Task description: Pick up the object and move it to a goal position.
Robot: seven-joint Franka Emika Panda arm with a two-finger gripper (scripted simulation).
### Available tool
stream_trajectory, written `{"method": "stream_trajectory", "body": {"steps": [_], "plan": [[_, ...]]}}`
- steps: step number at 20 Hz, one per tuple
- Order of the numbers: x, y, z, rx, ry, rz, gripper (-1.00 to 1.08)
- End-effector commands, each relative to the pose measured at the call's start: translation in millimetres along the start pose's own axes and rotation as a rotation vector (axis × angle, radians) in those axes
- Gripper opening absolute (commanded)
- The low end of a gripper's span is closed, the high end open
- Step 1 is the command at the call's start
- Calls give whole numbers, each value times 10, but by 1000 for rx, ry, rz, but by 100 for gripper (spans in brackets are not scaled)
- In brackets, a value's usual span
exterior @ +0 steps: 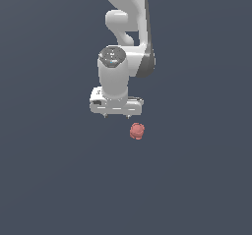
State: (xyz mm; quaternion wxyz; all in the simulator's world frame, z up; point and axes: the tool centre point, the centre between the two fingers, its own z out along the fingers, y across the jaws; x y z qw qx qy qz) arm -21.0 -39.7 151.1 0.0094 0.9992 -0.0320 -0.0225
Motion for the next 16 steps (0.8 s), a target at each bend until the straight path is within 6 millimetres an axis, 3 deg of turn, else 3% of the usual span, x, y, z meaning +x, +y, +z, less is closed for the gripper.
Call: {"method": "stream_trajectory", "body": {"steps": [1,9,16], "plan": [[-25,35,19,1,-8,7,100],[0,-63,64,2,-2,31,100],[35,-294,196,7,10,104,100]]}}
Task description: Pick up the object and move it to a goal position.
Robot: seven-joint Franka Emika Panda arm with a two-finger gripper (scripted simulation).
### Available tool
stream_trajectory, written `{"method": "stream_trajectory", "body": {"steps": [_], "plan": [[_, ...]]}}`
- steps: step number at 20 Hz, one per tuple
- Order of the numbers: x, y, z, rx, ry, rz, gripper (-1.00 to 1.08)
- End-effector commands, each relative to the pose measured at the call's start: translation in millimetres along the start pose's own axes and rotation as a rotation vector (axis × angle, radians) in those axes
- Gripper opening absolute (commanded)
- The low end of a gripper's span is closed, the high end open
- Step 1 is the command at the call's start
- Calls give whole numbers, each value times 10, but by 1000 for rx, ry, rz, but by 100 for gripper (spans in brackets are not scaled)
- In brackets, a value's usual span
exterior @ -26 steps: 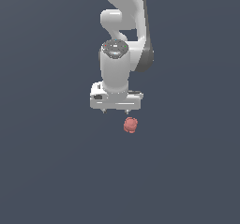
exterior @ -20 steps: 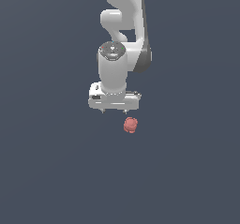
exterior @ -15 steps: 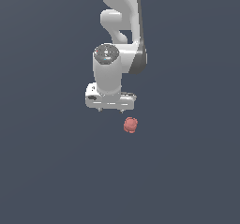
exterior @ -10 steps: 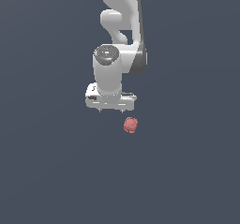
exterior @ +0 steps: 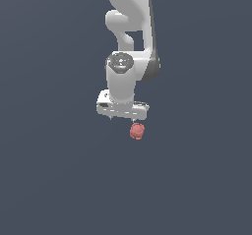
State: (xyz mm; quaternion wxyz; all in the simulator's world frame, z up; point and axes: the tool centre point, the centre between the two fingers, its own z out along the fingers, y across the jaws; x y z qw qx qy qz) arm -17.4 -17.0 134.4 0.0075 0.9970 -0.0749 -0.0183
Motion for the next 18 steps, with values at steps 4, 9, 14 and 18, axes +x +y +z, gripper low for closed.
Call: {"method": "stream_trajectory", "body": {"steps": [4,9,14,18], "plan": [[4,-258,150,6,12,80,100],[-6,-491,287,13,22,154,100],[-20,-648,381,18,29,205,100],[-28,-719,424,21,32,228,100]]}}
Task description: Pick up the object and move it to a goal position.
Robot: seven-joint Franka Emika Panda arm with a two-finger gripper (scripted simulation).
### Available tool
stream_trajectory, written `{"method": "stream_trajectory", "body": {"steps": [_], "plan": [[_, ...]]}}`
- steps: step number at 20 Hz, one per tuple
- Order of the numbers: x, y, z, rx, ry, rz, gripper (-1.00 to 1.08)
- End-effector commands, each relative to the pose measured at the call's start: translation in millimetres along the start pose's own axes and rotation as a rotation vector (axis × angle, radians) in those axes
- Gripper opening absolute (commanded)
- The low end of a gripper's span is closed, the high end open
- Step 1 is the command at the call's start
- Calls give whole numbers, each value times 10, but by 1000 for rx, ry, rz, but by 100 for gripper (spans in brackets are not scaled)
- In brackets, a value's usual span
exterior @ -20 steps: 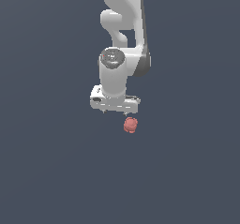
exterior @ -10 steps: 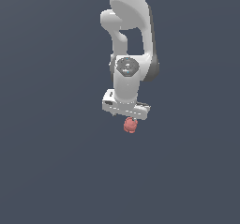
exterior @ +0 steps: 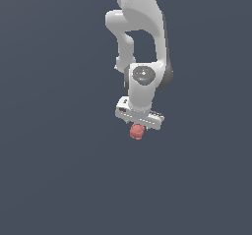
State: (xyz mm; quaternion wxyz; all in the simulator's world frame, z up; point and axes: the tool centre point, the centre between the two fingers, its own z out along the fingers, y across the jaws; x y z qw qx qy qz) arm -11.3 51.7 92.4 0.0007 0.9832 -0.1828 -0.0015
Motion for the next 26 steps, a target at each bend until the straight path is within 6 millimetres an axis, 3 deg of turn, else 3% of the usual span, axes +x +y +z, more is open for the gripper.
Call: {"method": "stream_trajectory", "body": {"steps": [1,8,17,22,23,26], "plan": [[-10,-32,21,1,2,13,100],[-16,-41,60,1,2,14,100],[-26,-40,458,2,2,17,100],[-16,-46,531,2,3,18,100],[-16,-46,531,2,3,18,-100],[-16,-46,531,2,3,18,-100]]}}
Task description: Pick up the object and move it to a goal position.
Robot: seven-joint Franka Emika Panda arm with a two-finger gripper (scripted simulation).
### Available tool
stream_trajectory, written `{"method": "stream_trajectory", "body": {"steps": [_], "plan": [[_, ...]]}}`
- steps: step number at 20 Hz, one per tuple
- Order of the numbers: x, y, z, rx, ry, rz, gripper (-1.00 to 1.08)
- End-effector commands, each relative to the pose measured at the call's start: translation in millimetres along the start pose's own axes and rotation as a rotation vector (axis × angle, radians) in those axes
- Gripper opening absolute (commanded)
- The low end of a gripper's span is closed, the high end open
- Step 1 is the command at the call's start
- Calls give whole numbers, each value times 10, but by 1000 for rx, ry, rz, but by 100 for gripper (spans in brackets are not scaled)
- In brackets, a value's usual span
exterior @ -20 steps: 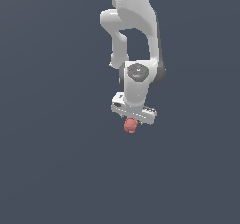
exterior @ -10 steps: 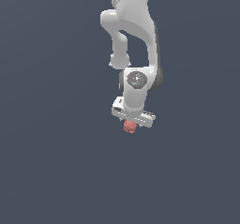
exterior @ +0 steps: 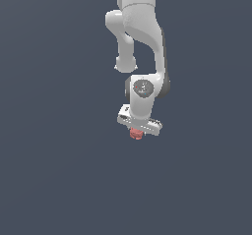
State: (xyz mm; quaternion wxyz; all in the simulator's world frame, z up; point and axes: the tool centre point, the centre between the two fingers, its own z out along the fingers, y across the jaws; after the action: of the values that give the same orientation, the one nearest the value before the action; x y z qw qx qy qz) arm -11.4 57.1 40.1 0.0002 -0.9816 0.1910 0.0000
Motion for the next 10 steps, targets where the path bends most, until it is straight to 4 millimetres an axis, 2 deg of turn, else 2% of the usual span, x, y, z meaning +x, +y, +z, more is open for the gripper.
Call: {"method": "stream_trajectory", "body": {"steps": [1,10], "plan": [[4,5,8,0,0,1,-100],[-3,13,-17,0,0,0,-100]]}}
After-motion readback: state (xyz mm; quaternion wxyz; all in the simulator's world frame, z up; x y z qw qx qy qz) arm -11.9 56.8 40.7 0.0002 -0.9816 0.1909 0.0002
